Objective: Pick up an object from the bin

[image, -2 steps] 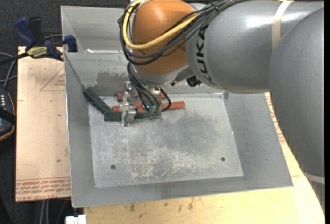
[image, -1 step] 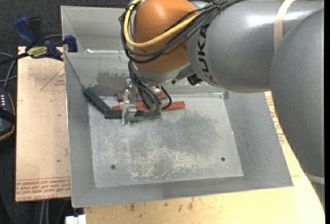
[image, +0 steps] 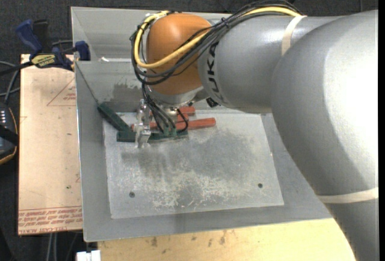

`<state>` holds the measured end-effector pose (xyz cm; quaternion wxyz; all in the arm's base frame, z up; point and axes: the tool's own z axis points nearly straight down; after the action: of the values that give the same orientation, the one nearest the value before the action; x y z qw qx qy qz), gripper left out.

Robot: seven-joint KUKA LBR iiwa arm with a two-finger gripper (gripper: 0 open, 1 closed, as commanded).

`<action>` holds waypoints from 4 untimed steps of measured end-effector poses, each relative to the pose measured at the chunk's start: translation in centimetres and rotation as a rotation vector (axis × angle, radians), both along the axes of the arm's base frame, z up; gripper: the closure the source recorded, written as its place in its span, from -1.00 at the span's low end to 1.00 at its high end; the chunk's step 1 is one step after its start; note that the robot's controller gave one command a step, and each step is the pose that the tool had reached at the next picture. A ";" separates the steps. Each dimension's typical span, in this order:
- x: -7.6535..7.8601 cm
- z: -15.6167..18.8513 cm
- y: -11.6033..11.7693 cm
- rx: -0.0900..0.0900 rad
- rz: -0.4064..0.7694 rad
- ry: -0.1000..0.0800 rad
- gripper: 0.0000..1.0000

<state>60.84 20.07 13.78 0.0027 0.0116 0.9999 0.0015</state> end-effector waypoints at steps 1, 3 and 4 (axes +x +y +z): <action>1.8 0.9 -6.7 -0.001 -0.108 0.007 -1.00; 2.9 -5.6 0.1 0.010 -0.059 -0.010 -1.00; 2.9 -5.6 0.0 0.008 -0.061 -0.013 1.00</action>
Offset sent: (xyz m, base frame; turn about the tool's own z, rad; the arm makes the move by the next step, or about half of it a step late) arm 0.0151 0.0173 -0.0160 0.1387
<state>63.71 20.08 8.15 0.0091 0.0421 0.9991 0.0057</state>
